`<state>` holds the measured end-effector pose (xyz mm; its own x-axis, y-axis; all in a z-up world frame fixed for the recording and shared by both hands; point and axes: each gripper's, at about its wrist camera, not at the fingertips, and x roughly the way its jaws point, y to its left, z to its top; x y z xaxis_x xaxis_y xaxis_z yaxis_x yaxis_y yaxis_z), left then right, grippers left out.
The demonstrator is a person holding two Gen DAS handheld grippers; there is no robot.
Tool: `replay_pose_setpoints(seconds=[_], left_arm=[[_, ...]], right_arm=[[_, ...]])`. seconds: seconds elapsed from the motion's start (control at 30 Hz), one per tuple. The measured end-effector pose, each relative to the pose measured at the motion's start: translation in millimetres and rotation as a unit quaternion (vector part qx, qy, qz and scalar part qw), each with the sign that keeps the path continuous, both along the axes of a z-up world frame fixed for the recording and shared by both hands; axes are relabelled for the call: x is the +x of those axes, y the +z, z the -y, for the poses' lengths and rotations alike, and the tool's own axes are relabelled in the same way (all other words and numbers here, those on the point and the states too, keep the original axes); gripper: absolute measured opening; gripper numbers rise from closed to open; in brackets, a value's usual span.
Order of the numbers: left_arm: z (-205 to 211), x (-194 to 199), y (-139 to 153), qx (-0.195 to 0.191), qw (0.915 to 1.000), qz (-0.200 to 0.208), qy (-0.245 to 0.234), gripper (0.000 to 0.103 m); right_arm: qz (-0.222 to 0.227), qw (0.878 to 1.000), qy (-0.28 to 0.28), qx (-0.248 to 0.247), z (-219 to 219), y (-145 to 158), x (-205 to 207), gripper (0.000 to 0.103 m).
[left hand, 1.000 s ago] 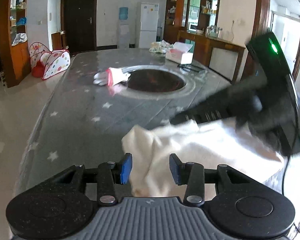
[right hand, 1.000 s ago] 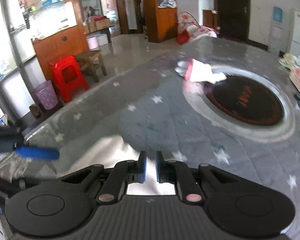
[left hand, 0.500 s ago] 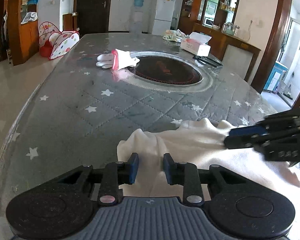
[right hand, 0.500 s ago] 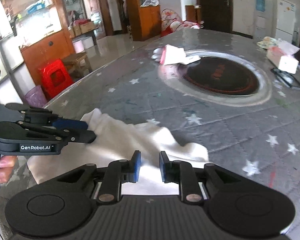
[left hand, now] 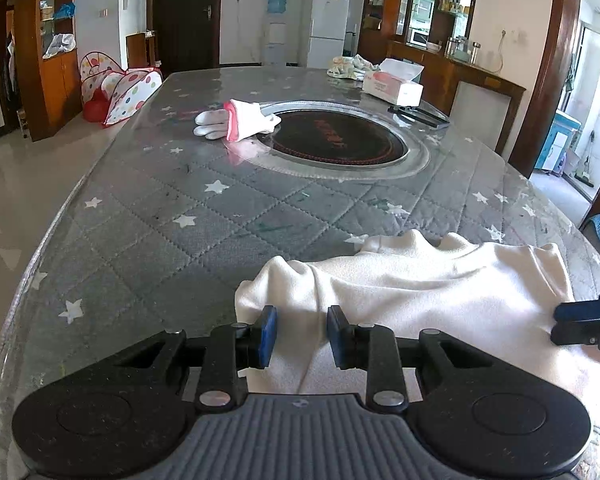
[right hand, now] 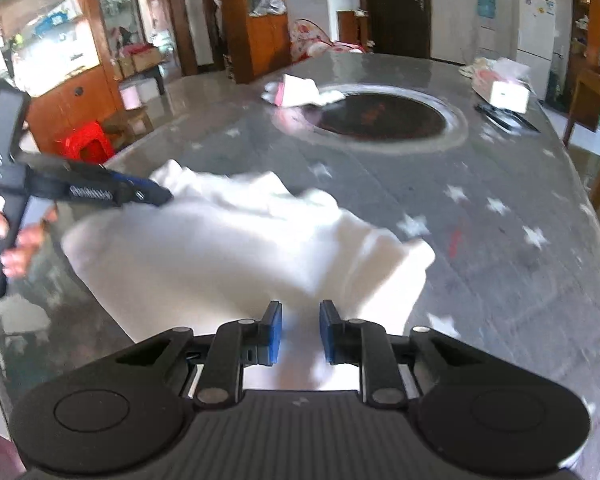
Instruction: Fold clothes
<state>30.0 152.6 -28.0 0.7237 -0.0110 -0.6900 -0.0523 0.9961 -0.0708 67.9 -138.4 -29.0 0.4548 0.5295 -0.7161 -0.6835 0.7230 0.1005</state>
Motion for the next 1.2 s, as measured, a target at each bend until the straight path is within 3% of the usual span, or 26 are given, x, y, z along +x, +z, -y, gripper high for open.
replay_pose_setpoints(seconds=[0.33, 0.7, 0.93, 1.2], left_arm=[[20, -28, 27, 0.012, 0.9997, 0.014, -0.016, 0.042], [61, -48, 7, 0.066, 0.9967, -0.004, -0.047, 0.046], [61, -47, 11, 0.064, 0.9970, 0.000, -0.043, 0.051], [53, -47, 4, 0.041, 0.9985, -0.007, -0.036, 0.056]], right_arm=[[0.026, 0.999, 0.020, 0.023, 14, 24, -29, 0.019], [0.014, 1.000, 0.008, 0.005, 25, 2, -42, 0.019], [0.044, 0.998, -0.021, 0.032, 23, 24, -19, 0.028], [0.012, 0.997, -0.067, 0.035, 8, 2, 29, 0.030]])
